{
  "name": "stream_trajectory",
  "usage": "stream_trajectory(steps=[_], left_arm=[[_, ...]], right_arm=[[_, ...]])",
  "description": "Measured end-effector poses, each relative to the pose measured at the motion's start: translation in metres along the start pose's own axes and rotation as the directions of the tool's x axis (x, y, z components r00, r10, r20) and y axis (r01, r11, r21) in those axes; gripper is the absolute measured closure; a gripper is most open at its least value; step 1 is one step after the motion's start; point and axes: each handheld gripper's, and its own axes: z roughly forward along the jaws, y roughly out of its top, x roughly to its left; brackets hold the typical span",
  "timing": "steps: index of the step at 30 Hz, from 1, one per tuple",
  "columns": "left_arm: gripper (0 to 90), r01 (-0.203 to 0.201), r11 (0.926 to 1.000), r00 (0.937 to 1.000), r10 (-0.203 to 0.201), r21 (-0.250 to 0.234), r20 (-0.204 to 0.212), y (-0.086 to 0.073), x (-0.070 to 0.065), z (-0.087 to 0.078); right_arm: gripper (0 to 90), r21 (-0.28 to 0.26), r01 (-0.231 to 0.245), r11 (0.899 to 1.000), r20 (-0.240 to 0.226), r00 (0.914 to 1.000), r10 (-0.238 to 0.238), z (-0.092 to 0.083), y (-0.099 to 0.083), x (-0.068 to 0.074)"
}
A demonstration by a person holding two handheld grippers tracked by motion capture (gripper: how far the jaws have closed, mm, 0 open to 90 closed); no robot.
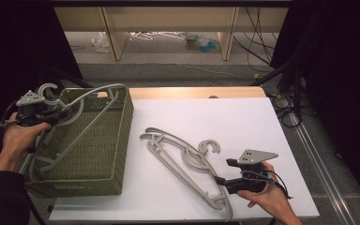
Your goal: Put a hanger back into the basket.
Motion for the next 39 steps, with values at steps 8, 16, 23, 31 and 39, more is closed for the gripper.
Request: stream_trajectory(steps=[8, 16, 23, 31, 39], left_arm=[[80.3, 0.014, 0.9984, 0.9998, -0.015, 0.054, 0.014, -0.014, 0.005, 0.013], [80.2, 0.036, 0.9939, 0.9993, -0.037, 0.104, 0.007, -0.023, 0.001, 0.029], [80.1, 0.016, 0.9906, 0.9999, -0.016, 0.136, 0.002, -0.034, 0.002, 0.043], [79.4, -0.010, 0.9864, 0.9998, 0.007, 0.164, 0.016, -0.045, 0.011, 0.054], [72.9, 0.065, 0.9749, 0.9967, -0.053, 0.213, -0.062, -0.051, 0.013, 0.057]], right_arm=[[23.6, 0.004, 0.001, 1.000, -0.004, 1.0000, -0.001, 0.002, 0.000, 0.000], [23.5, 0.014, -0.011, 1.000, -0.009, 0.9999, 0.011, 0.002, -0.001, 0.001], [23.6, 0.014, 0.003, 1.000, -0.013, 0.9999, -0.002, 0.004, -0.001, 0.001], [23.5, 0.015, 0.003, 1.000, -0.016, 0.9999, -0.003, 0.004, -0.002, 0.001], [23.5, 0.021, -0.006, 1.000, -0.018, 0.9998, 0.006, 0.005, -0.002, 0.001]])
